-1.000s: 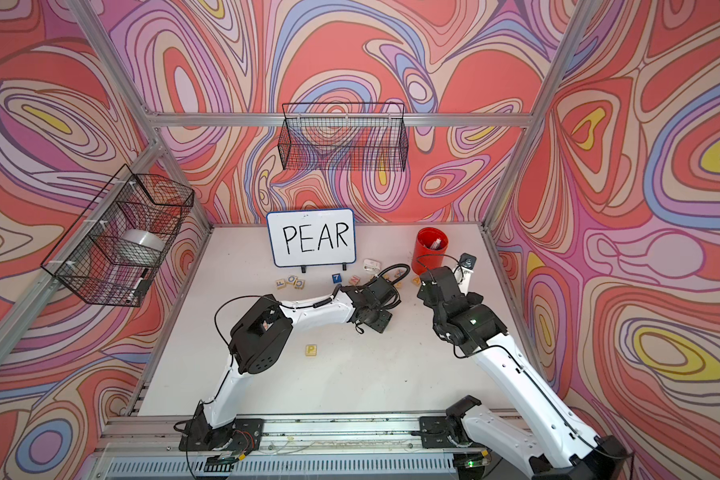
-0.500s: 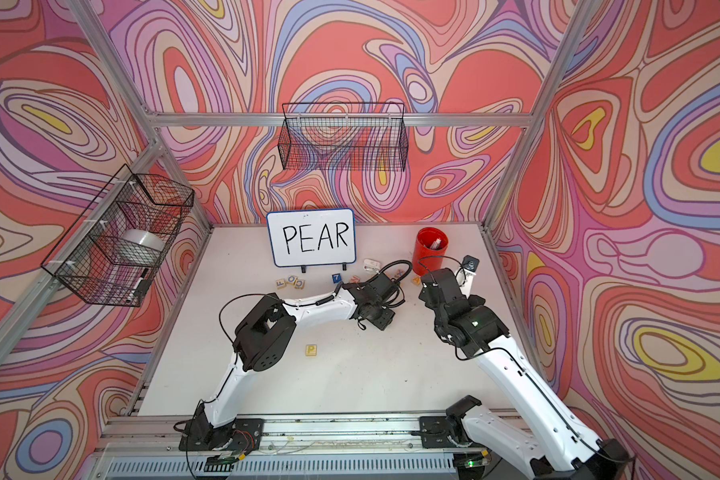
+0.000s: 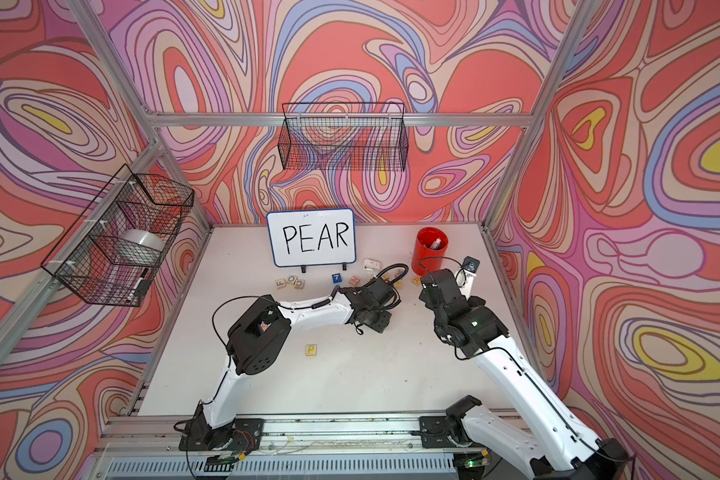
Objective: Spell the uppercase word “pear” with letter blocks
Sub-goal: Pick up the letter block from the center of the board.
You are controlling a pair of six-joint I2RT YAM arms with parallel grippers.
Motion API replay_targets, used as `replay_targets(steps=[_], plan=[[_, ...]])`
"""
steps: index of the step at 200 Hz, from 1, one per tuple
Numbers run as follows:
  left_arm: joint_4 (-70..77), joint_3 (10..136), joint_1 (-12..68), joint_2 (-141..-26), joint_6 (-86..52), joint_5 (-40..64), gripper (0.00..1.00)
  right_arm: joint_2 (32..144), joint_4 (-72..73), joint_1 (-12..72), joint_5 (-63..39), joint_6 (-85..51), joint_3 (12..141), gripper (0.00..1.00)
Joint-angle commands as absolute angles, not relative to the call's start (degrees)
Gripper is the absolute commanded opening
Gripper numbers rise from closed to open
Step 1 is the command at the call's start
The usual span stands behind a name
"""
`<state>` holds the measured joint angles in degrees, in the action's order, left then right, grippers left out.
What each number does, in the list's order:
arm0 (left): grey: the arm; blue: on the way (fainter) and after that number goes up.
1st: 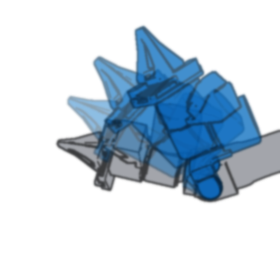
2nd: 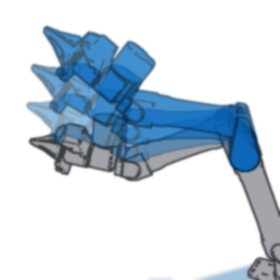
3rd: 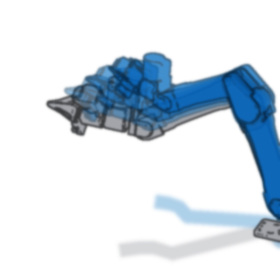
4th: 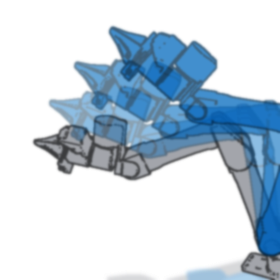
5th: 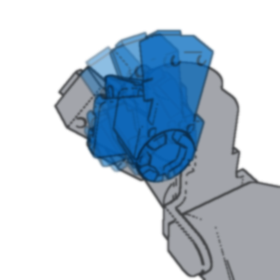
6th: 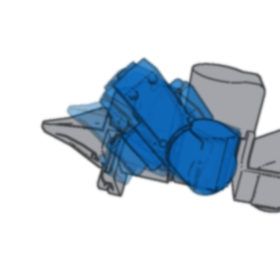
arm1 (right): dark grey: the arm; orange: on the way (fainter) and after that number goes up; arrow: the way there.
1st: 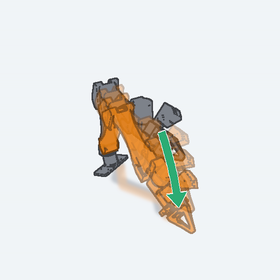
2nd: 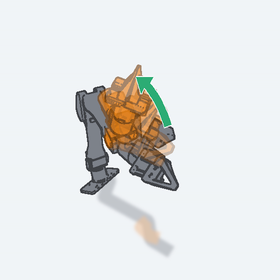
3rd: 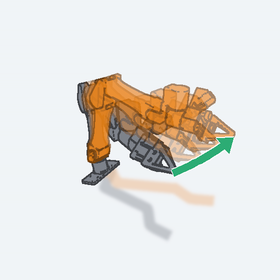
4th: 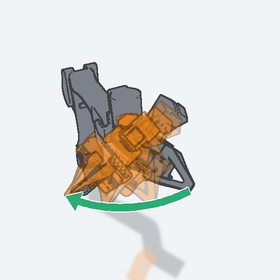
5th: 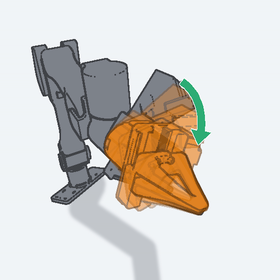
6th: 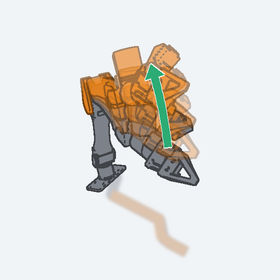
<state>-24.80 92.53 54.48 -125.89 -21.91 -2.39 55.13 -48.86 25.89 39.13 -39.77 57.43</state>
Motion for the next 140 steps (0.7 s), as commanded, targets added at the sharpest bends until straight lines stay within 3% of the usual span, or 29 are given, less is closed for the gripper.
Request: replay_targets(steps=[1,73,140], plan=[[-27.0,89.4,55.7,-125.3,-26.2,-0.4,0.57,55.1,-49.2,25.6,40.1,-40.1,56.6,0.98],[-34.8,95.6,55.9,-127.2,-22.5,-9.1,0.61,55.0,-49.3,25.6,40.3,-40.0,56.3,0.98],[-35.8,101.0,55.8,-131.6,-23.9,-8.0,0.63,55.0,-49.1,25.6,40.3,-39.9,56.3,0.98]])
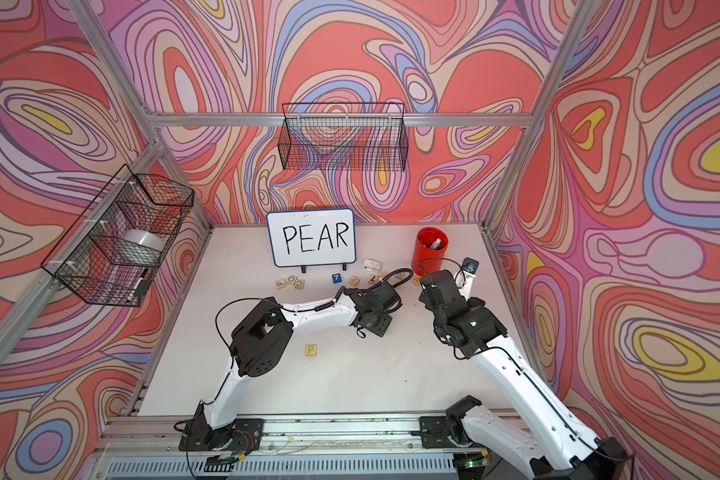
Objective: Spell the uppercase word “pear” with letter blocks
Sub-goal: Pick up the letter block from the center of the board.
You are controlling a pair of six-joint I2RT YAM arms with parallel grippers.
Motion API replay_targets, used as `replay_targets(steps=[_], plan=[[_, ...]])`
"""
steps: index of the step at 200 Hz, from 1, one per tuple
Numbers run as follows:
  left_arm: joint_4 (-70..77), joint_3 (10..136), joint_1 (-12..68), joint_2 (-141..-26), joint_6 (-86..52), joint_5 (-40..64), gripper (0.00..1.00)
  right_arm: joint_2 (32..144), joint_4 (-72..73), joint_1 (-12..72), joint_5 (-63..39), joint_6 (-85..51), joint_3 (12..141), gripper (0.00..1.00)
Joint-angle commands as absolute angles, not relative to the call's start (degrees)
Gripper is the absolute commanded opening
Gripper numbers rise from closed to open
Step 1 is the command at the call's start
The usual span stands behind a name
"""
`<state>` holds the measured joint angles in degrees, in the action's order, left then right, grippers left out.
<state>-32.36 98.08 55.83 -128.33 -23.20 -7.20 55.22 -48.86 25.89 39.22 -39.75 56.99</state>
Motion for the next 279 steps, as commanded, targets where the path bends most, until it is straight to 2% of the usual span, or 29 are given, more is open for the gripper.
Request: replay_targets(steps=[1,43,98,147,194,232,279], plan=[[-35.8,101.1,55.8,-131.7,-23.9,-8.0,0.63,55.0,-49.1,25.7,40.3,-39.9,56.3,0.98],[-38.5,105.8,55.8,-134.5,-25.1,-10.0,0.58,55.0,-49.2,25.6,40.2,-39.7,56.3,0.98],[-38.3,103.3,55.7,-133.2,-26.2,-11.1,0.51,54.1,-45.3,25.6,36.2,-33.7,55.5,0.98],[-38.8,103.3,55.7,-133.7,-28.5,-10.8,0.43,48.4,-35.0,25.6,22.3,-22.5,51.2,0.99],[-39.8,102.5,55.5,-132.7,-30.1,-12.2,0.31,46.6,-33.4,25.6,13.1,-20.9,48.5,0.98],[-39.4,99.8,55.5,-129.0,-31.2,-13.4,0.23,43.1,-30.9,25.6,8.2,-22.9,45.4,0.98],[-38.9,89.7,55.5,-119.0,-36.0,-13.4,0.22,41.0,-31.5,25.6,7.2,-23.5,48.7,0.98]])
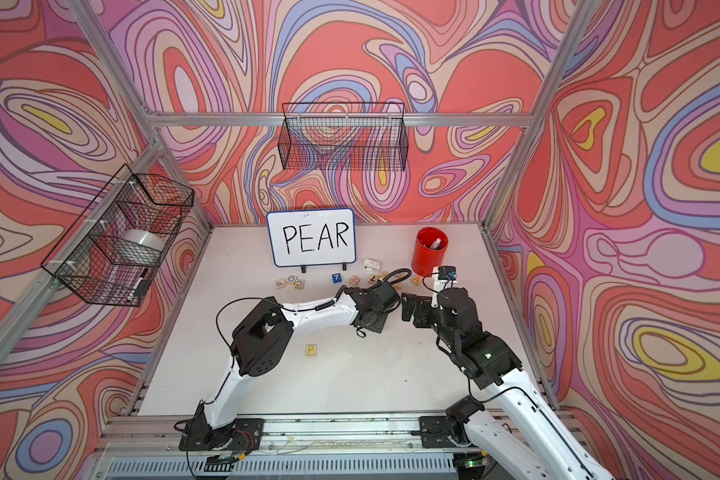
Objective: Spell the uppercase word “pear” with letter blocks
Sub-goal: Pick up the letter block from the center of the board, then place the letter block at the center of the board.
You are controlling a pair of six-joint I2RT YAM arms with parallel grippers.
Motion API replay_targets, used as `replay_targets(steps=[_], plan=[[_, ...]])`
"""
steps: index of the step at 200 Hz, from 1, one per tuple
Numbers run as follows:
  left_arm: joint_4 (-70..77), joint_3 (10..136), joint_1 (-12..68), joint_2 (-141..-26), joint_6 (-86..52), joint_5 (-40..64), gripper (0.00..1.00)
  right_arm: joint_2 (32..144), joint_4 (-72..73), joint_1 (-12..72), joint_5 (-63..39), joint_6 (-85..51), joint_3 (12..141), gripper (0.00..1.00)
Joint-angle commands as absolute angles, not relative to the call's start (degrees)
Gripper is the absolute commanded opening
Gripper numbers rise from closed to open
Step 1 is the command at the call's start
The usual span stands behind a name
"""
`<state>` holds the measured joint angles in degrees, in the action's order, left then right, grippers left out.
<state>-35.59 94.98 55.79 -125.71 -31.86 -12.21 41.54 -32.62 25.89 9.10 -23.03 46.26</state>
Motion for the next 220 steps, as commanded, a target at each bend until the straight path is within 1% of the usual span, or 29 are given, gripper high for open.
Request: replay_targets(steps=[1,31,52,72,90,111,130,220], plan=[[-38.8,89.5,55.5,-118.7,-36.1,-13.4,0.22,41.0,-31.4,25.6,7.1,-23.5,48.8,0.98],[-39.0,80.5,55.5,-110.8,-40.2,-13.9,0.22,43.2,-27.6,25.6,2.6,-25.1,48.2,0.98],[-40.9,75.6,55.5,-107.0,-44.4,-15.5,0.22,45.4,-22.4,25.6,-1.2,-28.3,45.6,0.99],[-40.3,70.3,55.5,-104.2,-49.1,-14.9,0.22,47.4,-18.2,25.6,-4.1,-30.5,43.7,0.98],[-40.2,66.8,55.5,-102.7,-53.9,-15.1,0.23,48.8,-17.2,25.6,-4.7,-31.1,43.3,0.98],[-36.5,63.1,55.5,-101.7,-57.1,-12.5,0.23,49.4,-17.1,25.6,-4.4,-31.1,42.8,0.98],[-35.0,61.5,55.5,-101.7,-58.4,-11.6,0.23,49.5,-17.5,25.6,-4.1,-30.9,42.8,0.98],[-39.0,60.6,55.5,-100.3,-61.2,-14.0,0.23,49.0,-19.3,25.6,-0.6,-30.8,42.6,0.98]])
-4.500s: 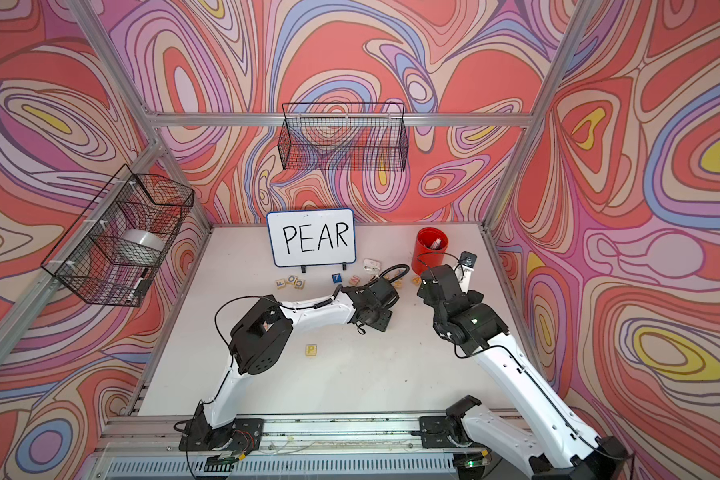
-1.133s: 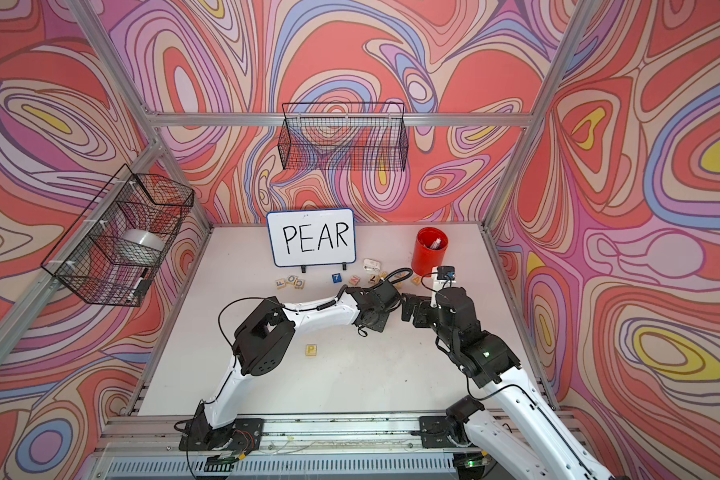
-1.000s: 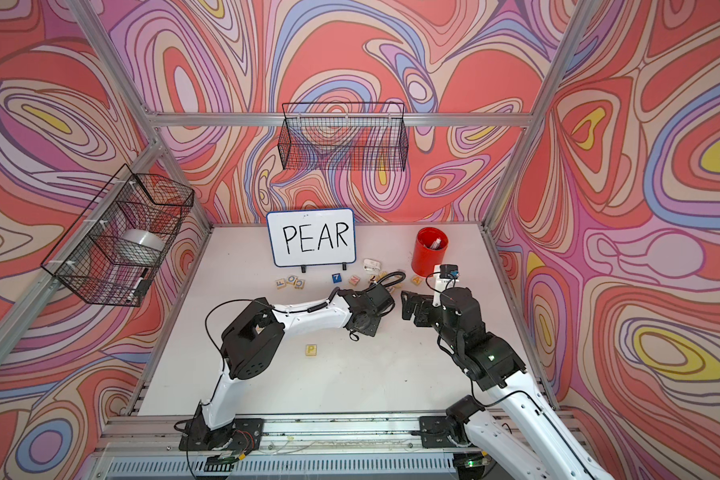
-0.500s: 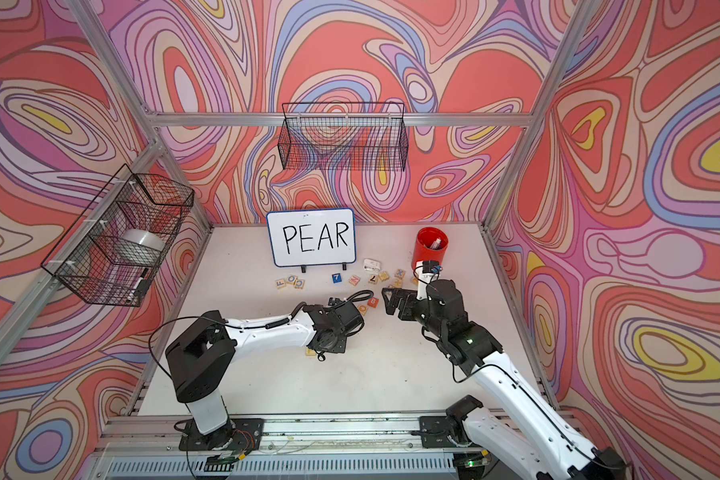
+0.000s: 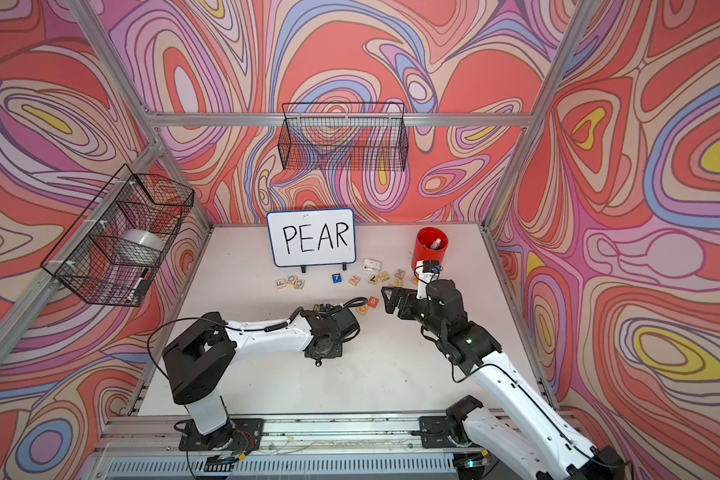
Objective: Spell the uppercase word “pear” with letter blocks
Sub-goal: Place the letter block at the center of the board.
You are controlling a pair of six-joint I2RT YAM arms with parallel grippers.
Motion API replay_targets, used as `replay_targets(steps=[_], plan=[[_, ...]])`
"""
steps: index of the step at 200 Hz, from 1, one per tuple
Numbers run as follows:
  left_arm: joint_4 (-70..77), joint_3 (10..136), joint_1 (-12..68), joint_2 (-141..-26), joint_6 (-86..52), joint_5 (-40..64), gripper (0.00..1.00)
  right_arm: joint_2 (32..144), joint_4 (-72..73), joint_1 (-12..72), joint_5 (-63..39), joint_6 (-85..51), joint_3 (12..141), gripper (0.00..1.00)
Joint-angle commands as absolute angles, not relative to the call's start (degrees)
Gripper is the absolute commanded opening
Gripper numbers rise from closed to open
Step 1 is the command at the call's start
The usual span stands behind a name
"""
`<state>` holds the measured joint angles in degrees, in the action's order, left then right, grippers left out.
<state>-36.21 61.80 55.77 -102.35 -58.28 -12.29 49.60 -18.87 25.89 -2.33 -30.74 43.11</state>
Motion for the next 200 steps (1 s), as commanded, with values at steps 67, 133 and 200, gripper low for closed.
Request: replay_targets(steps=[67,133,200], plan=[[-38.4,61.2,55.5,-101.0,-60.9,-14.5,0.27,50.4,-19.3,25.6,-0.3,-30.3,43.6,0.98],[-38.7,60.7,55.5,-100.6,-61.8,-14.6,0.32,50.9,-20.0,25.6,1.1,-29.7,44.3,0.98],[-39.2,60.6,55.5,-100.0,-62.3,-14.9,0.33,51.6,-20.2,25.6,2.2,-29.1,44.7,0.99]])
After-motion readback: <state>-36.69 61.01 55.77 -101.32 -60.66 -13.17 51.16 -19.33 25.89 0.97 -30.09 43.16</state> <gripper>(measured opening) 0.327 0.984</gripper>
